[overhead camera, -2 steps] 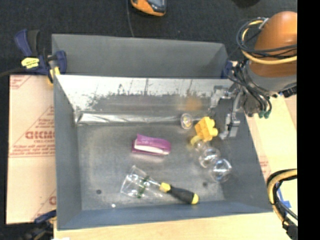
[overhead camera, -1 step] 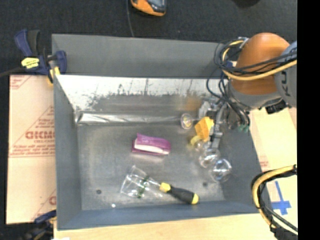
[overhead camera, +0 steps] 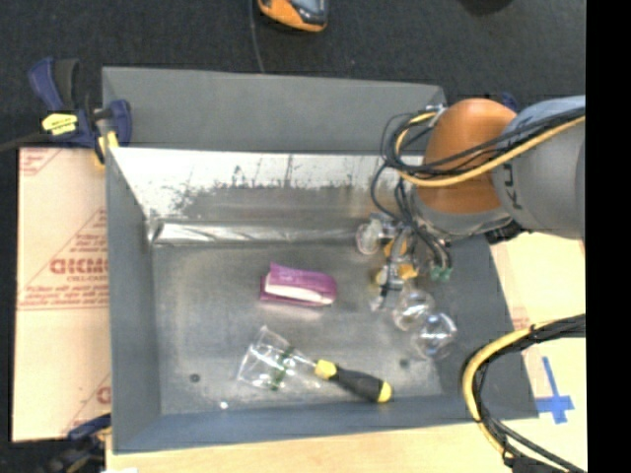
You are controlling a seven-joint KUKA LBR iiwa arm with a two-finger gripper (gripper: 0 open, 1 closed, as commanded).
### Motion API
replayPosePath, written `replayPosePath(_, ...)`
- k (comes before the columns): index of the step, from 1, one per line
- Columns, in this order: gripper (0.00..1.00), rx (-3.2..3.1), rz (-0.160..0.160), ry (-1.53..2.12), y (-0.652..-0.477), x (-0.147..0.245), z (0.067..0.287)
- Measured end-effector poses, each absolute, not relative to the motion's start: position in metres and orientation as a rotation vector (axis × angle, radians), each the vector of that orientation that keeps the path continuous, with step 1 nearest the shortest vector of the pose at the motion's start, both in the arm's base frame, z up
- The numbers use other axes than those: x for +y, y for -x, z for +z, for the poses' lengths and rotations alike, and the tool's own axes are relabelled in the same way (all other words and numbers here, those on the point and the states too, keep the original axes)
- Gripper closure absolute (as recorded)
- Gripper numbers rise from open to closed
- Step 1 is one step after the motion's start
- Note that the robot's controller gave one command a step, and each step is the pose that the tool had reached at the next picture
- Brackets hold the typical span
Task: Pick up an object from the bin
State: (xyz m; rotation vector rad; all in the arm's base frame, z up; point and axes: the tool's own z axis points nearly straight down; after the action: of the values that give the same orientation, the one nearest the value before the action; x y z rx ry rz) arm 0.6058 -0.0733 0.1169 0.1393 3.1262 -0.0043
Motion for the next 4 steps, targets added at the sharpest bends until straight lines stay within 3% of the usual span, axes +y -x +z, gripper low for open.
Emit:
replayPosePath(1,0.0,3.125,-0.002,-0.104,-0.596,-0.109,0.069)
replayPosePath(2,0.0,3.123,-0.002,-0.123,-0.608,-0.1,0.129)
replayPosePath(3,0.0,3.13,-0.004,-0.103,-0.596,-0.146,0.167)
replayPosePath(4,0.0,3.104,0.0,-0.123,-0.637,-0.105,0.235)
